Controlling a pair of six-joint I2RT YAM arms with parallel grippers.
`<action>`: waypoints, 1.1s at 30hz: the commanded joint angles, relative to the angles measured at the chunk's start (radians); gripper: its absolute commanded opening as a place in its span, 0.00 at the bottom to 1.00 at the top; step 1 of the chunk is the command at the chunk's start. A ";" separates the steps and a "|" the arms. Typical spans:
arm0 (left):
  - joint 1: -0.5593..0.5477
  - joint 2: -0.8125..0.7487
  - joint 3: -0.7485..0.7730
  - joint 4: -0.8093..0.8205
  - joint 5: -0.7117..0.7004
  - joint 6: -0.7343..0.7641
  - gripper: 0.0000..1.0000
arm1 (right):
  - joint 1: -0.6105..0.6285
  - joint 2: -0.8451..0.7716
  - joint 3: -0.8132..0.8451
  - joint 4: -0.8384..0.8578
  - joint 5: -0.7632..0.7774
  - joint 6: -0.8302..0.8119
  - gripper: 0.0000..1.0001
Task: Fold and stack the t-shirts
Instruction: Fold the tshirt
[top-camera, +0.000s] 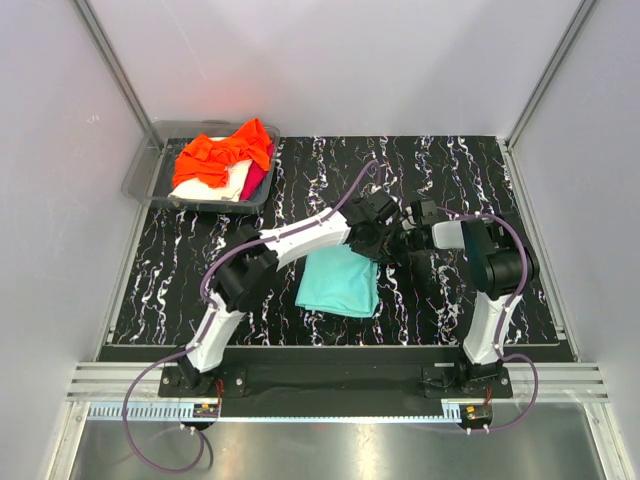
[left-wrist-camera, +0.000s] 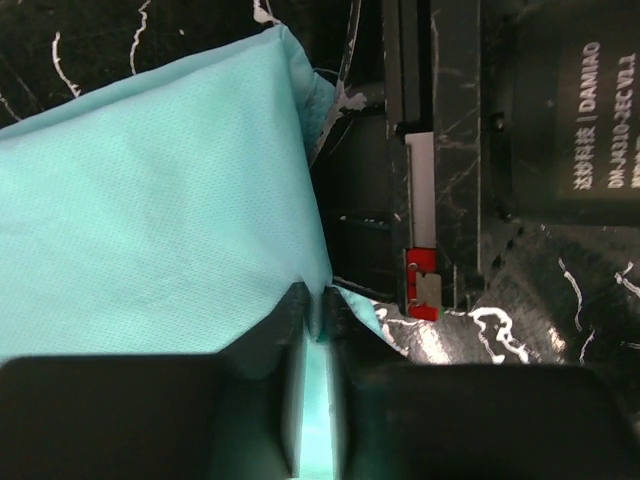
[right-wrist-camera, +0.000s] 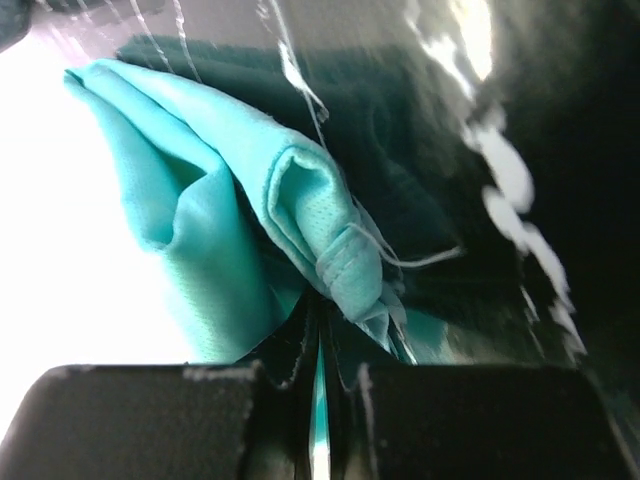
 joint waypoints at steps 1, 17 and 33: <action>0.011 -0.056 0.034 0.031 0.086 0.022 0.30 | -0.002 -0.073 0.027 -0.116 0.084 -0.019 0.08; 0.261 -0.679 -0.647 0.269 0.510 -0.036 0.38 | -0.102 -0.303 0.224 -0.731 0.191 -0.372 0.31; 0.370 -0.523 -0.894 0.456 0.622 -0.003 0.20 | 0.029 -0.087 0.119 -0.532 -0.061 -0.361 0.18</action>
